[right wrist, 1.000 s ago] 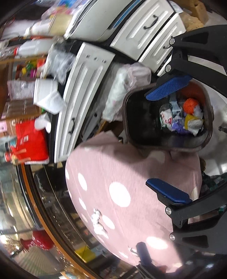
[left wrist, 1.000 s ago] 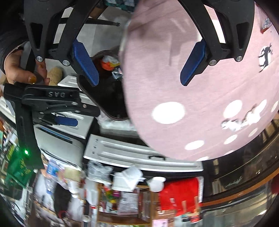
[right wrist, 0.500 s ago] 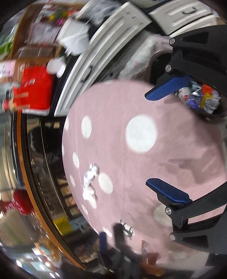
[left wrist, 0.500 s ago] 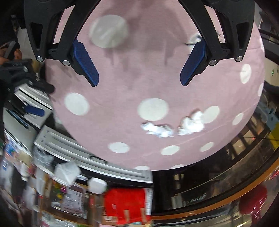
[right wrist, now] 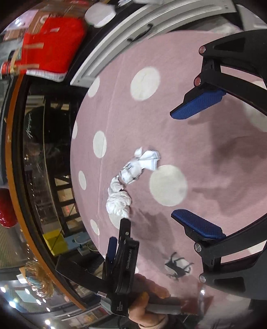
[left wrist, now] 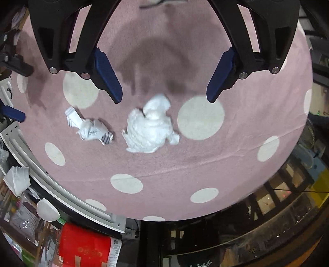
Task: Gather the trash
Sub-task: 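Grasp white tissue with the left tool while the right tool grasps the printed paper wrapper, then carry the tissue and paper wrapper over the black bin with both tools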
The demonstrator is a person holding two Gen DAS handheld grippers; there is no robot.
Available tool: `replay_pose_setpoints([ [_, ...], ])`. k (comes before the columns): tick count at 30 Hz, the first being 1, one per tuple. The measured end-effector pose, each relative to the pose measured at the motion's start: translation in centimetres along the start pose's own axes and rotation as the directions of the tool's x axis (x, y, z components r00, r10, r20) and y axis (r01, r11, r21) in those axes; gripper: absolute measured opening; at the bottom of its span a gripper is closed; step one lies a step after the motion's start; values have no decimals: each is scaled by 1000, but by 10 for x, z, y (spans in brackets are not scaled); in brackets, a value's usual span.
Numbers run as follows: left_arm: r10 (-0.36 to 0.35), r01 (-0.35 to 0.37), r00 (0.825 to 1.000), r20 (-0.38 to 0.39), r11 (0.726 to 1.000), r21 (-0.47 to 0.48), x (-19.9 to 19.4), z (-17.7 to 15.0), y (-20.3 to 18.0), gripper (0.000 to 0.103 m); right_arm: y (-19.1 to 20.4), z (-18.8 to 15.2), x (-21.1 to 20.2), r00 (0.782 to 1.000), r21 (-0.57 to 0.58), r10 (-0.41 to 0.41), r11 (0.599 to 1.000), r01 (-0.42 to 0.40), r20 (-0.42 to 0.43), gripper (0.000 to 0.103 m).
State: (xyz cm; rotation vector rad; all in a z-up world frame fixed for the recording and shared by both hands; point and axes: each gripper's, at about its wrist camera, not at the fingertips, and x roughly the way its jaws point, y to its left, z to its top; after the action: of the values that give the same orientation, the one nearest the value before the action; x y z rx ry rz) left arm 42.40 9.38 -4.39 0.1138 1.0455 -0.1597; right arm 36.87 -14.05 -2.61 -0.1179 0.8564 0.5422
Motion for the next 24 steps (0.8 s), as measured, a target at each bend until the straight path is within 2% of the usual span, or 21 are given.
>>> replay_pose_setpoints([
  [5, -9, 9, 1000, -11, 999, 46, 31, 16, -9, 82, 4, 32, 49, 999, -65, 14, 998, -17, -41, 72],
  [8, -10, 10, 1000, -6, 997, 71, 41, 20, -11, 78, 6, 44, 70, 999, -109, 14, 994, -19, -49, 70],
  [10, -13, 14, 1000, -9, 996, 83, 46, 22, -13, 74, 7, 48, 81, 998, -137, 4, 991, -12, -58, 64],
  [11, -23, 23, 1000, -9, 996, 83, 48, 23, -13, 70, 8, 49, 85, 998, -148, -1, 989, -8, -60, 61],
  [12, -32, 33, 999, -7, 996, 82, 49, 24, -13, 61, 7, 51, 88, 998, -151, 1, 988, -10, -61, 55],
  [13, -41, 41, 999, -5, 996, 81, 48, 25, -13, 56, 6, 51, 89, 998, -148, 9, 989, -19, -65, 42],
  [14, -46, 46, 999, -2, 996, 81, 46, 25, -13, 45, 6, 52, 90, 997, -144, 21, 989, -31, -73, 36],
  [15, -46, 46, 999, -1, 995, 83, 45, 25, -14, 39, 6, 51, 90, 997, -141, 26, 989, -37, -79, 34],
  [18, -43, 43, 999, 5, 995, 91, 41, 22, -16, 32, 10, 47, 82, 998, -159, 6, 987, -16, -65, 31],
  [24, -12, 8, 998, 63, 998, 65, 16, 11, -14, 29, 12, 39, 60, 999, -121, -29, 992, 24, -42, 30],
])
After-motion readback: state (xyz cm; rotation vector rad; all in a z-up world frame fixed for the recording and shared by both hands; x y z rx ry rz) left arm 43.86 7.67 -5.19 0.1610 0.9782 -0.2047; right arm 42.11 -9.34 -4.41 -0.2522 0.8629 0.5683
